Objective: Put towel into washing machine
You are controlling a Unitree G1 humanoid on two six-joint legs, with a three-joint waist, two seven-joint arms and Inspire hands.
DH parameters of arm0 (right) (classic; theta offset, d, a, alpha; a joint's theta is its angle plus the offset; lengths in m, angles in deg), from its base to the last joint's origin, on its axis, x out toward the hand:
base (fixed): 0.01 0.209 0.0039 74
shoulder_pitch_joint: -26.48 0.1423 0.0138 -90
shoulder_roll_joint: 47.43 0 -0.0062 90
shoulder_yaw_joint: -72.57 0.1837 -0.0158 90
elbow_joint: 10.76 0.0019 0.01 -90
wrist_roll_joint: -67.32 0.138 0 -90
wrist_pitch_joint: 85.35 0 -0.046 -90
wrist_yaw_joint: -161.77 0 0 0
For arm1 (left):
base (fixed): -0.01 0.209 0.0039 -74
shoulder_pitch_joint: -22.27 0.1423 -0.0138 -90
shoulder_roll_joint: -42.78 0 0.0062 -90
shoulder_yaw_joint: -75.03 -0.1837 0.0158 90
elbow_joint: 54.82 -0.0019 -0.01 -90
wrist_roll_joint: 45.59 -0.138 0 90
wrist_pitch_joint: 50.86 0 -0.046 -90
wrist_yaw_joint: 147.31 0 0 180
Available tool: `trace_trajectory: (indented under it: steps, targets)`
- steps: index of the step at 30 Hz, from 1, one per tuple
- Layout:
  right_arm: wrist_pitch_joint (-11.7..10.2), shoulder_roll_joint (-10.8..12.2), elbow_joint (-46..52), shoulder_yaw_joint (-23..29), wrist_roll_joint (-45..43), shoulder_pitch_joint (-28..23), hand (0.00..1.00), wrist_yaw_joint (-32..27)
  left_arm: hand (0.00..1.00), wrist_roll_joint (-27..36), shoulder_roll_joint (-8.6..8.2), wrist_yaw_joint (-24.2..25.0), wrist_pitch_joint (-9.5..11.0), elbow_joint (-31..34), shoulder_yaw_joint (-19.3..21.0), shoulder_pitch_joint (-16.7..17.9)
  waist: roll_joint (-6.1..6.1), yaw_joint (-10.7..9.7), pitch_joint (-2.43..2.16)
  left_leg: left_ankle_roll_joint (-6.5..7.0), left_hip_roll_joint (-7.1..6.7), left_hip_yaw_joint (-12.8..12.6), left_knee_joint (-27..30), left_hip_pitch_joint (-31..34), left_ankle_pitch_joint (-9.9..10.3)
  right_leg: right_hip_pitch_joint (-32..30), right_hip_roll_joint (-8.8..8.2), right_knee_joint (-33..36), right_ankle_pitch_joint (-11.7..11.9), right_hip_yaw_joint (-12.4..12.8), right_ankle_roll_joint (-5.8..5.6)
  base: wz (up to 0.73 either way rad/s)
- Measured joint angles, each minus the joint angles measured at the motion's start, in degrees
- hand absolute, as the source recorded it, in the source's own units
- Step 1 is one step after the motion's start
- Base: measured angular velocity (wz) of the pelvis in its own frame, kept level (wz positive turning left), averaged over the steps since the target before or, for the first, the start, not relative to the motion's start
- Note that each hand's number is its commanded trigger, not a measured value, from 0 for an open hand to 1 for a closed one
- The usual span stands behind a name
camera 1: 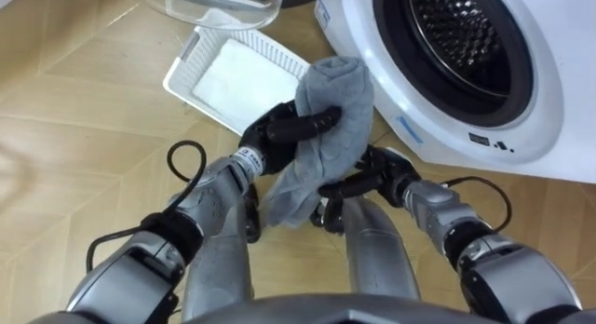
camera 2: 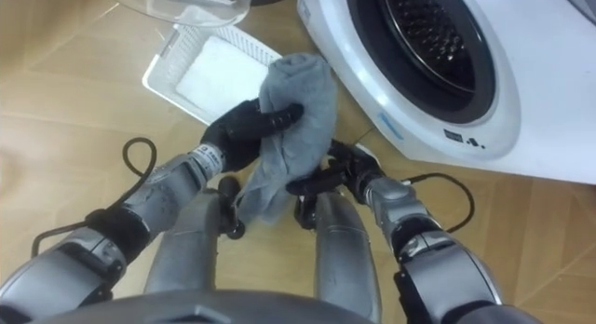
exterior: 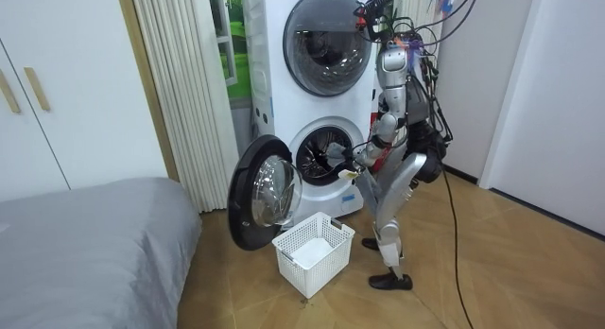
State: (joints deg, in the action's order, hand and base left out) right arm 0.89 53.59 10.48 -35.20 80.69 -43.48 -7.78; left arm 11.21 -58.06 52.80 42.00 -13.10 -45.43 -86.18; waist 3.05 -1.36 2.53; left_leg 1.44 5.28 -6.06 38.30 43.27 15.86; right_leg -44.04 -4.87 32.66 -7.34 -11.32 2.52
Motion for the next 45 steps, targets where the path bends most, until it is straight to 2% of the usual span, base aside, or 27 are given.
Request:
trace_trajectory:
  steps: [3,6,7,14,21,25,26,27,34,38,39,43,45]
  targets:
    - [0.1,0.3,-0.1,-0.2,0.1,0.2,1.0,-0.3,1.0,0.2,-0.24,0.4,0.0,3.0,0.0,-0.1,0.0,0.0,0.0,0.0,-0.01,0.0,0.1,0.0,0.0,0.1,-0.01,0.1,0.0,0.0,0.03,0.0]
    - [0.2,0.6,-0.3,-1.0,0.1,-0.3,1.0,-0.9,1.0,3.3,-2.0,1.5,0.2,3.5,-0.3,-0.7,0.0,-0.2,0.0,0.01,-0.06,0.0,0.3,-0.1,0.0,0.3,-0.08,0.1,0.0,0.1,0.03,0.0]
    - [0.1,0.7,-0.1,-1.1,0.1,-0.4,1.0,-1.1,1.0,4.1,-2.12,1.5,0.2,3.5,-1.0,-0.8,0.0,-0.5,0.0,0.02,-0.09,0.0,0.3,-0.1,0.0,0.3,-0.11,0.0,0.0,0.1,0.03,0.0]
    - [0.0,0.6,0.0,-2.0,0.1,-1.2,1.0,-1.1,1.0,4.4,-2.13,1.7,0.0,3.6,-1.8,-1.1,0.0,-1.6,0.0,-0.02,0.03,0.0,0.3,0.1,0.0,0.1,0.08,0.0,-0.1,0.0,0.11,0.0]
    - [0.0,0.5,1.6,-3.4,0.5,-1.1,1.0,-1.2,1.0,7.1,-2.1,1.9,0.2,3.6,-1.2,-1.4,-0.01,-1.4,0.01,-0.02,0.08,0.0,0.3,0.2,0.0,0.0,0.13,0.1,-0.1,0.1,0.11,0.0]
    - [0.0,0.2,1.9,-2.5,-0.2,-0.6,1.0,-1.2,1.0,7.4,-2.1,2.1,0.4,3.6,-0.7,-1.4,-0.11,-1.0,0.07,-0.02,0.07,0.0,0.4,0.1,0.0,0.0,0.07,0.1,-0.1,0.1,0.11,0.0]
    - [-0.1,0.2,1.9,-2.2,-0.3,-0.6,1.0,-1.2,0.7,7.4,-2.1,2.1,0.4,3.6,-0.6,-1.4,-0.17,-0.9,0.11,-0.02,0.08,0.0,0.4,0.1,0.0,0.1,0.09,0.1,0.0,0.1,0.11,0.0]
    - [-0.1,0.3,1.9,-1.9,-0.3,-0.6,1.0,-1.1,0.0,7.4,-2.1,2.2,0.5,3.4,-0.1,-1.4,-0.23,-0.8,0.15,-0.01,0.07,0.0,0.4,0.0,0.0,0.2,0.08,0.2,0.0,0.1,0.11,0.0]
    - [0.2,0.3,2.1,-0.5,-0.9,-0.7,1.0,-2.0,0.0,8.3,-1.92,3.2,0.3,3.2,1.2,-1.0,-0.43,0.3,0.29,-0.02,-0.02,0.0,0.3,0.0,0.0,0.1,-0.03,0.3,-0.1,0.0,0.14,0.0]
    - [1.1,0.2,2.0,-0.5,-0.7,-1.0,1.0,-3.6,0.0,11.3,-1.33,3.3,0.2,3.1,1.3,0.3,-0.73,0.5,0.49,-0.02,-0.07,0.0,0.2,0.1,0.0,0.1,0.11,0.1,-0.1,-0.1,0.14,0.0]
    - [1.5,0.1,2.0,-0.4,-0.7,-1.1,1.0,-4.1,0.0,11.2,-1.28,3.3,0.2,2.7,2.5,0.7,-0.9,0.9,0.59,-0.03,-0.05,-0.1,0.1,0.1,0.0,0.1,0.46,-0.1,-0.1,-0.1,0.14,-0.04]
    - [2.0,-0.4,2.1,1.2,0.1,-2.5,1.0,-5.4,0.0,8.5,0.21,2.5,0.2,-0.2,5.5,2.0,-1.53,2.7,0.98,-0.32,0.04,-0.1,-0.3,0.2,0.0,-0.1,0.93,-0.9,0.0,0.0,0.27,-0.04]
    - [1.9,-1.0,2.0,1.4,1.8,-3.1,1.0,-6.2,0.0,5.0,0.88,0.2,0.3,-0.5,7.1,3.2,-1.82,3.5,0.95,-0.51,-0.02,-0.2,-0.8,0.3,-0.1,-0.4,0.85,-0.8,0.0,0.0,0.4,-0.02]
